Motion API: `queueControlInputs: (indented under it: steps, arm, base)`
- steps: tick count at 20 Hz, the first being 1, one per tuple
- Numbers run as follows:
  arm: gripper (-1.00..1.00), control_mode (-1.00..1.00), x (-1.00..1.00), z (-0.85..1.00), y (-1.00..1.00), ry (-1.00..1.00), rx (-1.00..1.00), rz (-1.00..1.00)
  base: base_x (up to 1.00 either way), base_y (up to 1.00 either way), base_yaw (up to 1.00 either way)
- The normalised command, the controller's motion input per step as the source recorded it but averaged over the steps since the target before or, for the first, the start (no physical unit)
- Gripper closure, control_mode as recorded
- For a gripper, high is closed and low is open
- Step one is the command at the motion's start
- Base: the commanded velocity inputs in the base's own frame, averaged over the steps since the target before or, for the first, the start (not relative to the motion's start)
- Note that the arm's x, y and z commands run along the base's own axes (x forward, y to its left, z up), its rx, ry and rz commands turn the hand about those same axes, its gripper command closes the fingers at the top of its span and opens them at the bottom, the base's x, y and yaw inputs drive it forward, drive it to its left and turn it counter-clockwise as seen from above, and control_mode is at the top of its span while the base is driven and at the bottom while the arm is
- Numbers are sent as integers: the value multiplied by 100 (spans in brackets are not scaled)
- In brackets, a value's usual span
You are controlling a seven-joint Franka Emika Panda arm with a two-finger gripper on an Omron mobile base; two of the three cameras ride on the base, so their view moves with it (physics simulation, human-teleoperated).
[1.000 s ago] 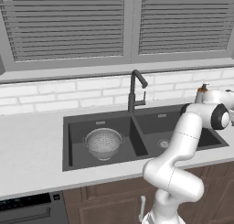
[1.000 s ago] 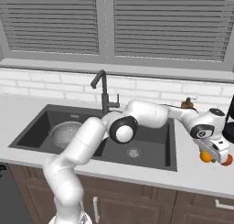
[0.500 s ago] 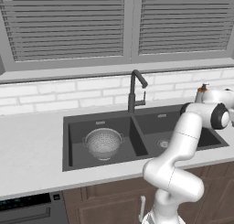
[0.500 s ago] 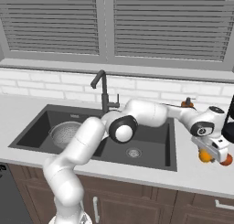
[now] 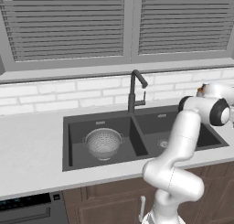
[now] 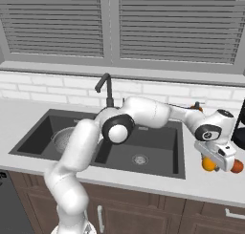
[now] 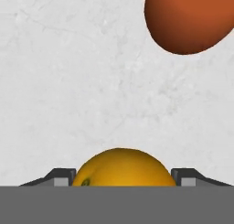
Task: Put the colander in the sink, put the orange, orange in the colander, and turn on the sink faucet and pour water over the colander.
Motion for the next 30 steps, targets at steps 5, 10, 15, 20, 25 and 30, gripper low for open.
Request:
queueControlInputs:
  steps: [5, 10, 15, 20, 25, 30]
  arm:
    - [100, -100, -35, 38, 67, -4, -8, 16]
    - [100, -100, -31, 37, 75, -3, -12, 22]
    - [100, -100, -23, 25, 88, -9, -13, 21]
    - [100, -100, -5, 27, 93, -6, -10, 13]
    - [100, -100, 0, 25, 92, -1, -4, 11]
    - [100, -100, -1, 19, 89, 0, 0, 10]
  base:
    - [0, 0, 0]
    - [0, 0, 0]
    - [0, 0, 0]
    - [0, 0, 0]
    - [0, 0, 0]
    - [0, 0, 0]
